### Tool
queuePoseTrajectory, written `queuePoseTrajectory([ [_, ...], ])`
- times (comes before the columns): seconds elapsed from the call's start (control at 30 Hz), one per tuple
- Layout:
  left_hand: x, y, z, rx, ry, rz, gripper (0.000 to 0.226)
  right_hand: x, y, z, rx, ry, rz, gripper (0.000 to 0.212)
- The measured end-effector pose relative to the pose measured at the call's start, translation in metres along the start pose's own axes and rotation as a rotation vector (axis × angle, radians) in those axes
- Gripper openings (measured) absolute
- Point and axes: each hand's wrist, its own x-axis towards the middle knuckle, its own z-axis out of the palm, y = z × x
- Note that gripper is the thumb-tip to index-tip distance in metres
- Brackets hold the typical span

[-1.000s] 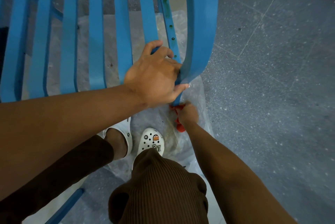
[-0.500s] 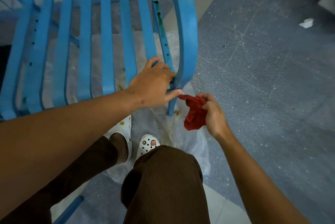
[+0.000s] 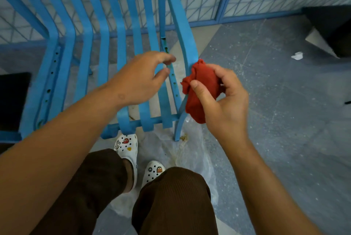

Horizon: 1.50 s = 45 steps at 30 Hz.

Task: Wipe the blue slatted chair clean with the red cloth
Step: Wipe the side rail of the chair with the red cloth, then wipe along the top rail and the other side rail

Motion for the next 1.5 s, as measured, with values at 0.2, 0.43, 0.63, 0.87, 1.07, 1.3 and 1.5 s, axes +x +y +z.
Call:
queuePoseTrajectory([
  [0.2,0.008,0.007,-0.029,-0.001,0.099,-0.032,0.033,0.042,-0.015,0.041,-0.084,0.091,-0.05,0.027],
  [0.43,-0.002,-0.006,-0.027,-0.028,0.073,-0.11,0.032,0.117,-0.037,0.062,-0.122,-0.017,0.105,0.037],
  [0.63,0.0,-0.017,-0.029,-0.093,0.084,-0.15,0.032,0.102,-0.025,0.055,-0.091,-0.025,0.035,0.025],
  [0.87,0.01,-0.026,-0.027,-0.132,0.063,-0.123,0.036,0.054,-0.016,0.045,-0.304,-0.149,-0.107,0.055],
  [1.07,0.051,-0.041,-0.037,-0.336,0.158,-0.098,0.029,0.088,-0.023,0.047,-0.229,-0.201,-0.054,0.043],
  [1.3,0.129,-0.082,-0.031,-0.497,0.236,-0.087,0.016,0.137,-0.027,0.05,-0.194,-0.291,0.007,0.034],
  [1.5,0.182,-0.089,-0.023,-0.882,0.139,-0.277,0.017,0.144,-0.029,0.053,-0.24,-0.238,0.032,0.033],
])
